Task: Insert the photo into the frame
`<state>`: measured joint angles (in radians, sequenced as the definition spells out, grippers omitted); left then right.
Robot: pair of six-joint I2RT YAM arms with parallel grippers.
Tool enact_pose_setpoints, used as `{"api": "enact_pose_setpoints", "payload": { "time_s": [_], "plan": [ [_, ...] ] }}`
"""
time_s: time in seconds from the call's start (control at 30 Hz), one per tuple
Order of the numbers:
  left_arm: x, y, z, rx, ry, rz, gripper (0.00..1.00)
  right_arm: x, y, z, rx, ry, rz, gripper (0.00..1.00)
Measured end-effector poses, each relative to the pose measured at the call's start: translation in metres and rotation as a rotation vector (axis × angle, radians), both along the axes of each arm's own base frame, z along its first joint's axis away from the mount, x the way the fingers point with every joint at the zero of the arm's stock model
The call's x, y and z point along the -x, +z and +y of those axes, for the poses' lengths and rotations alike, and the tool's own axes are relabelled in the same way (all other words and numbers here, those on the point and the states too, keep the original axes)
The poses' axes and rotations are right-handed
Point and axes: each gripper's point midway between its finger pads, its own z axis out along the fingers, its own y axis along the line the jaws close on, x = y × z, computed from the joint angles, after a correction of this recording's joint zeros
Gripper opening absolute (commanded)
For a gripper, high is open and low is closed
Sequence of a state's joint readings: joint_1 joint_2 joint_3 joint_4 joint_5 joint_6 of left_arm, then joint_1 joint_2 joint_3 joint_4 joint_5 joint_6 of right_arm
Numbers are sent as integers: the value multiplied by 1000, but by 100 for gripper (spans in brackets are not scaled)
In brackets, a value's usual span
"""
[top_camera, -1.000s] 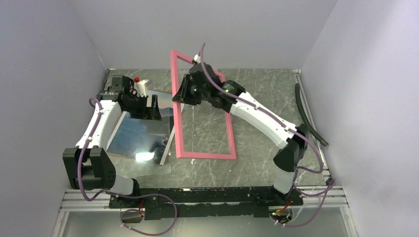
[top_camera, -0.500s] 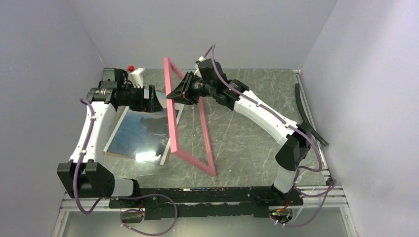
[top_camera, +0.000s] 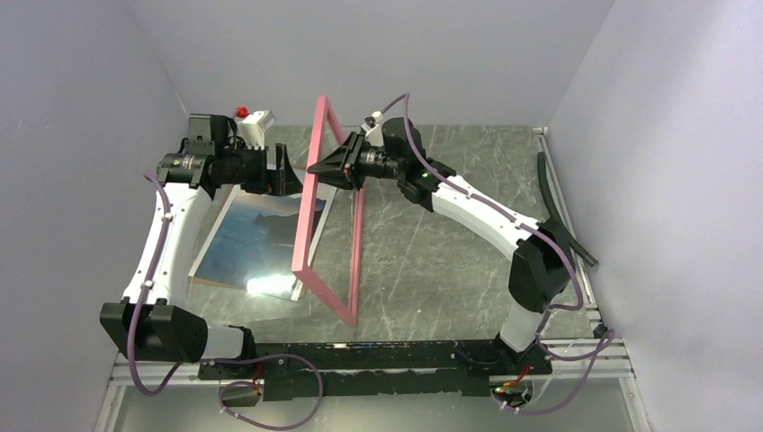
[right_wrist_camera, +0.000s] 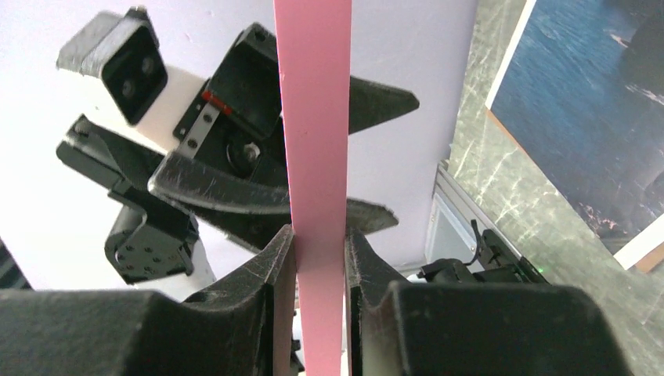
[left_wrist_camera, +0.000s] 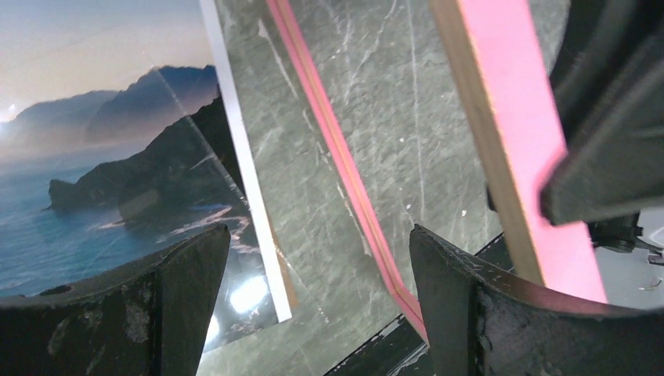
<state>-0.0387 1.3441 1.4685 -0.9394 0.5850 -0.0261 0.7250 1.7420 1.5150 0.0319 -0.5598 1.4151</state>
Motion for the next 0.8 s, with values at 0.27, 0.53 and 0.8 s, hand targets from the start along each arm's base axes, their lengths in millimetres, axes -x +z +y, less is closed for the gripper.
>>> {"api": "enact_pose_setpoints", "payload": {
  "time_s": [0.27,0.53,0.8],
  "plan": [
    [4,29,-35,21,-77,-64,90,-14,6,-21,-22,-13,11,55],
    [18,35,-68,6,-170,-85,90,-12,11,-53,13,-38,-5,66],
    [27,37,-93,-5,-243,-94,90,-20,11,-79,165,-77,-40,67]
  ]
}}
